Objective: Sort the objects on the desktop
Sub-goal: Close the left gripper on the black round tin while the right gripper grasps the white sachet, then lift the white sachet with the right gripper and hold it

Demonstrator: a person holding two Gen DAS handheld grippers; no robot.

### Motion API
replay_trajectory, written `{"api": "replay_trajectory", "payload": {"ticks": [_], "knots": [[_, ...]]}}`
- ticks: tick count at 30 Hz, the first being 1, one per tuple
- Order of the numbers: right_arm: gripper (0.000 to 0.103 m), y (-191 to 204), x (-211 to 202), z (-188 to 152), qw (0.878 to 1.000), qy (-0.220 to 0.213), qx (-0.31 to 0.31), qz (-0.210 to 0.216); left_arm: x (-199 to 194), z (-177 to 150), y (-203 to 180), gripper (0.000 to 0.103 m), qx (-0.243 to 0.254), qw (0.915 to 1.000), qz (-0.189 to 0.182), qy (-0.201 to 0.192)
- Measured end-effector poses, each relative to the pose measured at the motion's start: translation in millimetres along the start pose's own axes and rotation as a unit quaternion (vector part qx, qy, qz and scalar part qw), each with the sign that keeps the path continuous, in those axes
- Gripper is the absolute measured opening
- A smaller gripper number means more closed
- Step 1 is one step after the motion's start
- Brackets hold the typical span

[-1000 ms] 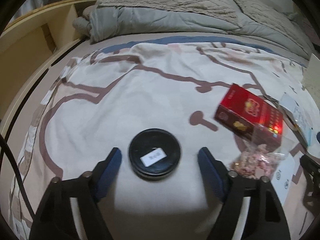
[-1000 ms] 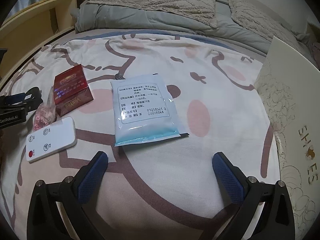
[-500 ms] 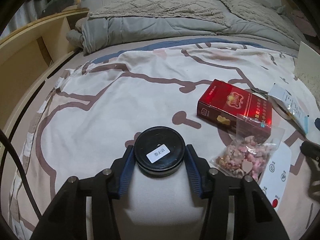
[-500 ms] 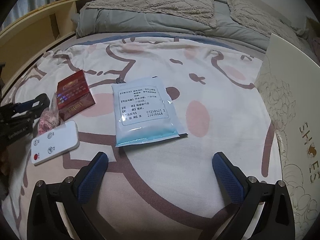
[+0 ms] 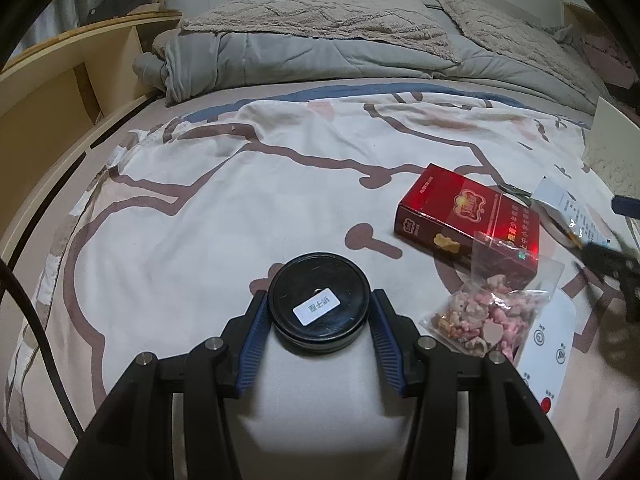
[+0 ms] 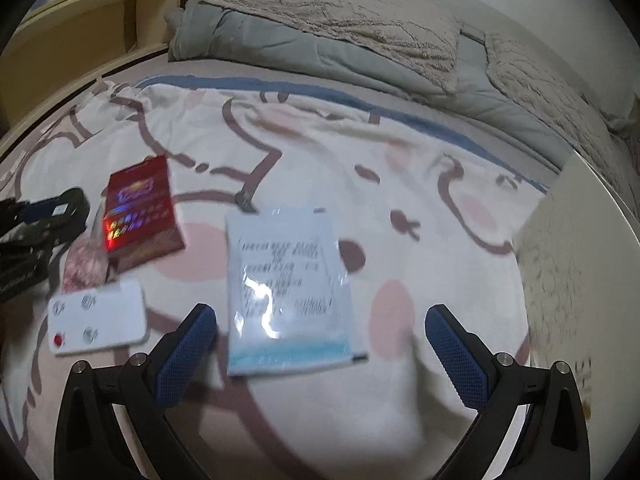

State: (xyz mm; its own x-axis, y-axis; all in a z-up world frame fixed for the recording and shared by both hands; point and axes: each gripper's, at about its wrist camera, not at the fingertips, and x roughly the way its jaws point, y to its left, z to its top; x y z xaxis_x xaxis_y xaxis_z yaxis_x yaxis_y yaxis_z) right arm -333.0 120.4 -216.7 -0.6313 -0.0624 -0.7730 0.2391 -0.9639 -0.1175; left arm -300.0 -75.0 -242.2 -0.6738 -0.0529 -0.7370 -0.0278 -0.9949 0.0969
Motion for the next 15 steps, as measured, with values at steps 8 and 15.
{"api": "replay_trajectory", "payload": {"ticks": [8,15], "knots": [[0.067,-6.0,-0.2,-11.1,0.998,0.003,0.035,0.057,1.5,-0.5,1.5,0.05,-0.007,0.9999,-0.008,0.001],[0.064,13.2,-17.7,-31.5,0.999,-0.006,0.01,0.049,-5.5,-5.9,5.0,0.05,-0.029,0.9992,-0.026,0.006]]}}
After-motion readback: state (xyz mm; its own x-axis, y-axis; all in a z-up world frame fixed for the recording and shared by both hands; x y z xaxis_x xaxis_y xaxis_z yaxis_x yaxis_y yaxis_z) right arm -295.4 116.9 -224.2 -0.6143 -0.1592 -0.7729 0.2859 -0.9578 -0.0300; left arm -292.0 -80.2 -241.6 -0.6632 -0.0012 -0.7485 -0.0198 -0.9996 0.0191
